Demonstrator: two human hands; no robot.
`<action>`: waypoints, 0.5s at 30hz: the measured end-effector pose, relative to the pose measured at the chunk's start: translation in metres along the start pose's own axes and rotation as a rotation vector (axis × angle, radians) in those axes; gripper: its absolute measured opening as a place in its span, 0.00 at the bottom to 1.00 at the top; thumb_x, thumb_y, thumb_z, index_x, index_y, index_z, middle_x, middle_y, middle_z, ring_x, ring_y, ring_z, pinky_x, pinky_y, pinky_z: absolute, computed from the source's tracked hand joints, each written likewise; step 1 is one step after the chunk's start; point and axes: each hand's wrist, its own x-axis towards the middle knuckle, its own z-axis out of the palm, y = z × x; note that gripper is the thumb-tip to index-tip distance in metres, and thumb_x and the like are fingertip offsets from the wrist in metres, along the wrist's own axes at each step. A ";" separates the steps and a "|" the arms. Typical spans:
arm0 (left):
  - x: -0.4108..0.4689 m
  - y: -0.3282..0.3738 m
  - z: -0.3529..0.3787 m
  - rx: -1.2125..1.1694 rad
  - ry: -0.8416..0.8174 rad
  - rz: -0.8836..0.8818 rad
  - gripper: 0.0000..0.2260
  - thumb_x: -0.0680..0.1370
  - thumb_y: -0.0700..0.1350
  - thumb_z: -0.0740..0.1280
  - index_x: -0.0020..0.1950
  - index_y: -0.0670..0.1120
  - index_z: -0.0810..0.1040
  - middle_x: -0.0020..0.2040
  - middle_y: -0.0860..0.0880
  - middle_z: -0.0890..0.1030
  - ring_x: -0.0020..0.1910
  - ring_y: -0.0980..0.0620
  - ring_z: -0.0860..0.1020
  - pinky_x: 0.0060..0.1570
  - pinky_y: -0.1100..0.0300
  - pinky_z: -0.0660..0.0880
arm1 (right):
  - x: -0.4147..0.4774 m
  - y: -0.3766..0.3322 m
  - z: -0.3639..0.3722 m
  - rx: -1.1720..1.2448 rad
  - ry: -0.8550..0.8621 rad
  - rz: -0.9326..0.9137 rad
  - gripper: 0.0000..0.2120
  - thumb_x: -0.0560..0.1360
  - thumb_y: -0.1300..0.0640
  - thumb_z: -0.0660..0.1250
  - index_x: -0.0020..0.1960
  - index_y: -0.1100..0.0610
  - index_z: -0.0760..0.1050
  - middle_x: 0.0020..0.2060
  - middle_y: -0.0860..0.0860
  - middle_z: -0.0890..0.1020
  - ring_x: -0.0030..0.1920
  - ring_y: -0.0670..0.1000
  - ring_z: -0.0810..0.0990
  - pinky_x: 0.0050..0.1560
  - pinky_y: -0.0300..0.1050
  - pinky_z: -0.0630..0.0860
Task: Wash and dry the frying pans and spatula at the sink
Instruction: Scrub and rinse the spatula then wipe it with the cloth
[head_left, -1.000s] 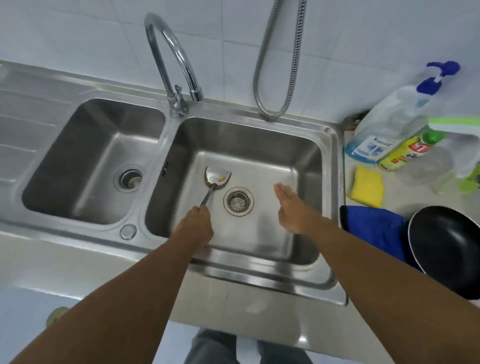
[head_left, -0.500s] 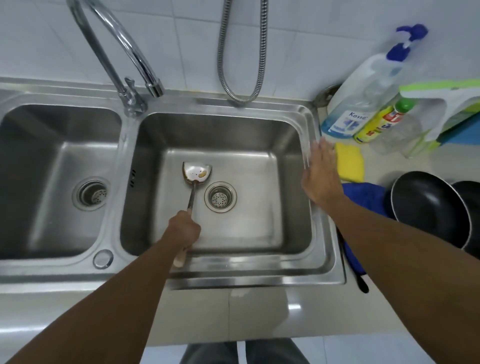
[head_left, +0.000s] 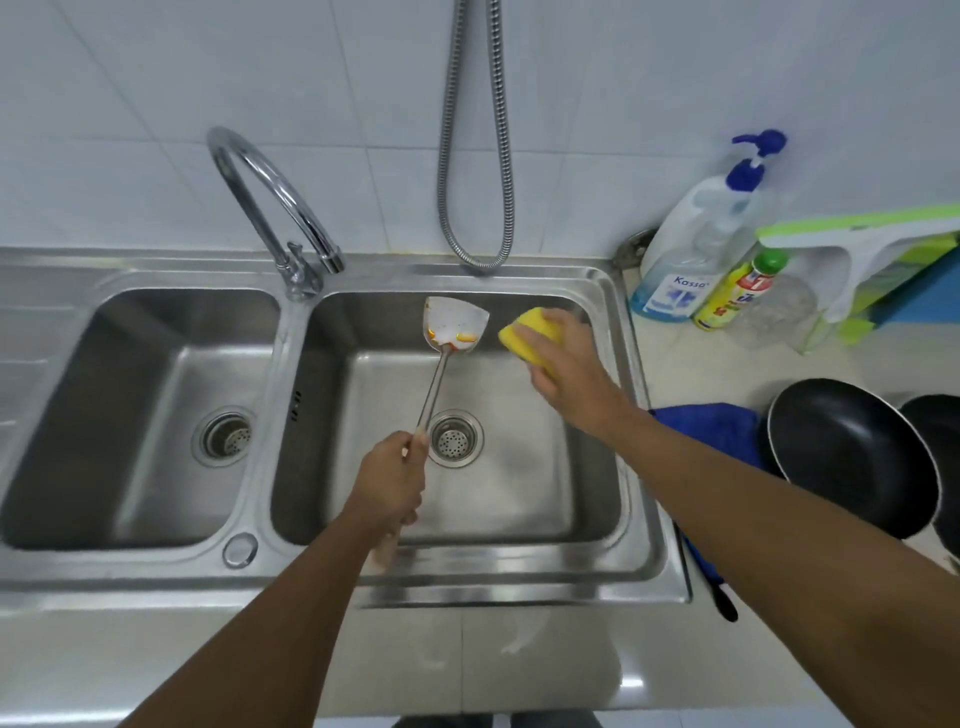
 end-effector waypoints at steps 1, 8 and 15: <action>-0.002 0.003 -0.002 -0.014 0.002 0.014 0.17 0.85 0.55 0.61 0.50 0.42 0.77 0.29 0.48 0.72 0.21 0.54 0.66 0.21 0.62 0.64 | 0.008 -0.014 0.009 0.007 -0.027 -0.063 0.28 0.74 0.65 0.69 0.73 0.53 0.74 0.69 0.64 0.68 0.65 0.65 0.69 0.68 0.56 0.66; -0.020 0.002 -0.022 0.273 0.056 0.372 0.19 0.85 0.53 0.62 0.39 0.44 0.75 0.26 0.53 0.69 0.25 0.54 0.66 0.29 0.59 0.67 | 0.091 -0.050 0.025 -0.226 -0.057 -0.021 0.27 0.74 0.65 0.69 0.71 0.50 0.73 0.67 0.59 0.69 0.62 0.62 0.67 0.63 0.54 0.71; -0.013 -0.001 -0.037 0.377 0.112 0.440 0.15 0.85 0.50 0.61 0.42 0.45 0.78 0.28 0.51 0.73 0.26 0.56 0.69 0.30 0.60 0.68 | 0.087 -0.057 0.044 -0.076 -0.104 -0.241 0.18 0.76 0.59 0.57 0.54 0.58 0.85 0.48 0.62 0.77 0.47 0.62 0.76 0.46 0.50 0.74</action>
